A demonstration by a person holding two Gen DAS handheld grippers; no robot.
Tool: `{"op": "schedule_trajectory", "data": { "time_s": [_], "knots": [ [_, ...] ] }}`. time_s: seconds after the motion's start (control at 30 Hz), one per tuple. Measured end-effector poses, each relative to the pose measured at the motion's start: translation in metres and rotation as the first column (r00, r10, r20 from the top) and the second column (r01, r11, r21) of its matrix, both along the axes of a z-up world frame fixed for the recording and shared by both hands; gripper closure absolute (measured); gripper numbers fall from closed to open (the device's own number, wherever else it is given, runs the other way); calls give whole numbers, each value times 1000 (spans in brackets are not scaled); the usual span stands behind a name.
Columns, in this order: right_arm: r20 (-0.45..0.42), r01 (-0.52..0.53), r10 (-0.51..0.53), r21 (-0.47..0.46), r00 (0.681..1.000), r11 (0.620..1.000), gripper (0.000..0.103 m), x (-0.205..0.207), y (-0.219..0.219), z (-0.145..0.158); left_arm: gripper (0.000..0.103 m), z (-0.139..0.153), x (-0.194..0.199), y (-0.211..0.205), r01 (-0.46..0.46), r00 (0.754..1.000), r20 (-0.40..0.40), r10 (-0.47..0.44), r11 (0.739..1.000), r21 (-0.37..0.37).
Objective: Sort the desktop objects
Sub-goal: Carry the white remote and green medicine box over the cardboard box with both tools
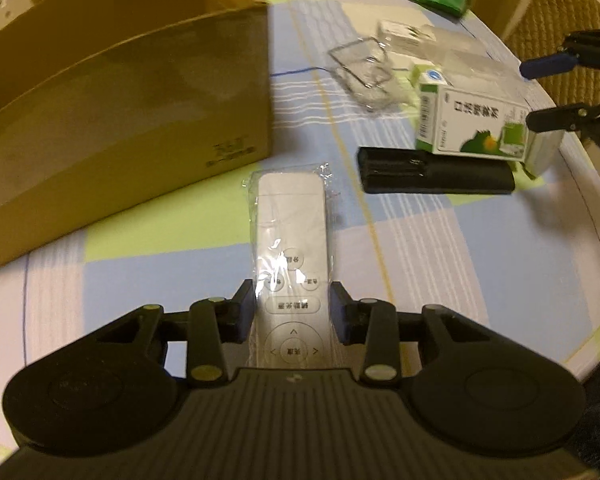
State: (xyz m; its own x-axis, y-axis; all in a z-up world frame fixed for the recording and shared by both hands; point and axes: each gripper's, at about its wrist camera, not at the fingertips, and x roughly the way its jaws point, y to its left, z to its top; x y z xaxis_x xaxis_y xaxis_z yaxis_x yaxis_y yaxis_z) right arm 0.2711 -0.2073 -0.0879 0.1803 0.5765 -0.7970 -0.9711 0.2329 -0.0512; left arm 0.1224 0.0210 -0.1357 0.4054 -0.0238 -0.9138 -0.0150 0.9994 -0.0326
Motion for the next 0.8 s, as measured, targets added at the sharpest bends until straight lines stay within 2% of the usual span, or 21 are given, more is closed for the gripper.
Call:
{"op": "schedule_trajectory", "data": {
  "time_s": [0.1,0.27,0.4,0.53,0.57,0.6,0.67,0.7,0.77,0.8],
  "knots": [
    [-8,-134,134,-20,991,991,37,5,12,-2,69,2,-7,4,-25,1000,0,25,1000,6],
    [-28,-321,320,-106,947,941,38,17,46,-13,69,-2,-13,7,-64,998,-6,64,998,12],
    [-95,-402,392,-145,915,904,38,36,73,-27,69,3,-24,10,-94,996,4,94,995,16],
    [-185,-444,414,-166,891,880,38,50,89,-40,69,8,-37,17,-138,990,5,138,990,23],
    [-202,-446,413,-162,888,880,44,51,90,-40,69,9,-40,18,-148,989,6,148,989,25],
    [-218,-448,411,-157,885,880,59,53,91,-41,69,10,-43,19,-158,988,7,157,987,28],
    [-251,-452,408,-148,878,880,66,56,93,-41,69,12,-47,22,-171,985,12,171,985,25],
    [-268,-454,407,-144,873,879,73,57,94,-42,69,13,-49,23,-177,984,15,177,984,22],
    [-300,-457,403,-135,865,879,74,60,96,-42,69,16,-53,25,-185,983,21,184,983,15],
    [-284,-456,405,-144,869,878,74,54,94,-40,69,17,-53,26,-183,983,23,183,983,9]
  ]
}}
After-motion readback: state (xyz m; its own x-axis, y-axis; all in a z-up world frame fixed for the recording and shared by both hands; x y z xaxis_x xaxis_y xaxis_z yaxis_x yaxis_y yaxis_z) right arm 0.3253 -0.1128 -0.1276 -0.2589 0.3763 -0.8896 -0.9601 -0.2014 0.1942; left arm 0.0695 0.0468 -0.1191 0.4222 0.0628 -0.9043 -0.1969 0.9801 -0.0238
